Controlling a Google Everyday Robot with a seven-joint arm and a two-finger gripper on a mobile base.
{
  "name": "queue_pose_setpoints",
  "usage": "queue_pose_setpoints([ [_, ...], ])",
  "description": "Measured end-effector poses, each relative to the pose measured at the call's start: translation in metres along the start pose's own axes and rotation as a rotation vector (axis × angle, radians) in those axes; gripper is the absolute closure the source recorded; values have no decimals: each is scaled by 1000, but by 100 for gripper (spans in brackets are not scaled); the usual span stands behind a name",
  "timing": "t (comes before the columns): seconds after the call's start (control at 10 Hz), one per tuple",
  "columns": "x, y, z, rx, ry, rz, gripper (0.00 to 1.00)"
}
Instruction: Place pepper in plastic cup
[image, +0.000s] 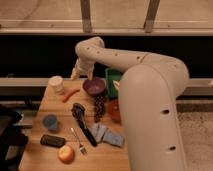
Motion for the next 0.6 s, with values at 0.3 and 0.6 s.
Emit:
queue_pose_setpoints([
  [0.3, -5, 47, 28, -53, -19, -125, 30],
  [0.6, 6, 59, 47, -45, -45, -199, 30],
])
